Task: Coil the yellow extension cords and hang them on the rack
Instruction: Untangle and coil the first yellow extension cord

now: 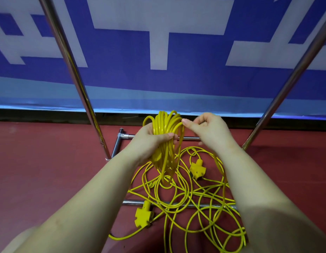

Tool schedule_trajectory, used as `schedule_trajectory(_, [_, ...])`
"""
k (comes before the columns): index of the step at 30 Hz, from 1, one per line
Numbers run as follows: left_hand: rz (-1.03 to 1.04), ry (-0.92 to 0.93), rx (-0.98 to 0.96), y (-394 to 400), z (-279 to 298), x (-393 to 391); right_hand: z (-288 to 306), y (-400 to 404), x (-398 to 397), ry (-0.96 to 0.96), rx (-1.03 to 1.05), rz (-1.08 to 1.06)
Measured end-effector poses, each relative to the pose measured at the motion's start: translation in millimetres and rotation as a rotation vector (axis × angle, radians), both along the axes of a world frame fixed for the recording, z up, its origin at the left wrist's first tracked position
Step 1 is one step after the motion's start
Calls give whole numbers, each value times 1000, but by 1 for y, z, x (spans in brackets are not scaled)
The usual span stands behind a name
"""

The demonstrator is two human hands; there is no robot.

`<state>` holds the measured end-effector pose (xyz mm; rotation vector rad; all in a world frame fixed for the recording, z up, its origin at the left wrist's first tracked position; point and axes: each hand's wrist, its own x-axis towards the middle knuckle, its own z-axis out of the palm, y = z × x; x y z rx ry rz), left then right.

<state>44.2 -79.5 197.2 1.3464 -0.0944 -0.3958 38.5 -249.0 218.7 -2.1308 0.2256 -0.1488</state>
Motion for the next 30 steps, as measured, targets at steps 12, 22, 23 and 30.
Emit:
schedule_trajectory(12, [58, 64, 13, 14, 3, 7, 4, -7, 2, -186, -27, -38])
schedule_trajectory(22, [-231, 184, -183, 16, 15, -1, 6, -17, 4, -160, -158, 96])
schedule_trajectory(23, [-237, 197, -192, 16, 15, -1, 8, -18, 3, -161, -156, 119])
schedule_trajectory(30, [-226, 222, -206, 15, 15, 0, 20, -16, -6, -109, -136, 294])
